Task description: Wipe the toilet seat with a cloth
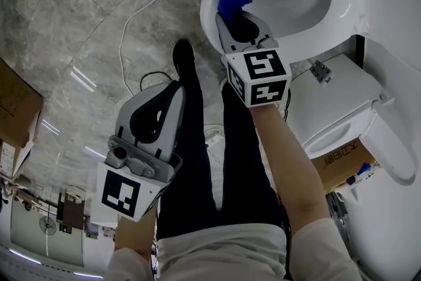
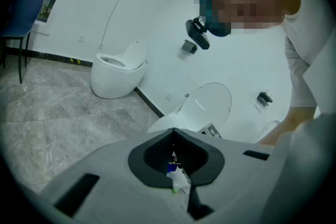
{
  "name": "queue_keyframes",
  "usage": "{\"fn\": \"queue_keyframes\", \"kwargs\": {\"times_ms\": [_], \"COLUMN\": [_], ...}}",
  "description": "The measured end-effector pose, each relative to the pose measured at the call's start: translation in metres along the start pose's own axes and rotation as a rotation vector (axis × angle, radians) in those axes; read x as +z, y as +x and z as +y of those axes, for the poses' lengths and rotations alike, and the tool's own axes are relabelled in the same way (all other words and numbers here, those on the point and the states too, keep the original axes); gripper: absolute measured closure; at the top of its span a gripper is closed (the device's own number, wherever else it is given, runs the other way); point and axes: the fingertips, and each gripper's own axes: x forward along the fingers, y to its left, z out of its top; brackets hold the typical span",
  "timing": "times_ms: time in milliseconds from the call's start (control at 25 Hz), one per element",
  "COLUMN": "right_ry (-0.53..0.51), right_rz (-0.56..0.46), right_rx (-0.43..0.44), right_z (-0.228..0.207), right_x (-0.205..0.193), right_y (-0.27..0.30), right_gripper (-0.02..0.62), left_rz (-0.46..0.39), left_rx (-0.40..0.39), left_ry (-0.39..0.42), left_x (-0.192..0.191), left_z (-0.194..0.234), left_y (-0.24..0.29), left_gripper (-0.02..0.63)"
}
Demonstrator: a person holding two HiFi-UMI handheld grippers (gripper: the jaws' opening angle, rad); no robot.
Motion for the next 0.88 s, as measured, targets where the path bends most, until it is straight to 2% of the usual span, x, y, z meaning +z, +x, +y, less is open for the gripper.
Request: {"fn": "queue_keyframes", "kwargs": {"times_ms": [480,880], "right_ry": [-0.065,-0.027], "right_rz": [-0.004,-0.027], "right_rx": [0.004,0.004], "right_z": [-0.012,-0.034], "right_x": [0.020,0.044], "right_y": [0.008,0.015], "right_gripper": [0.541,0.541], "left_rz": [0.003,0.008], "left_rx": [0.001,-0.003], "left_ry": [0.010,0.007], "left_x": [0.002,-0.003], "left_z": [-0.002,-0.007], "left_y": [0.004,0.009], "left_gripper": [0.601,0.601]}}
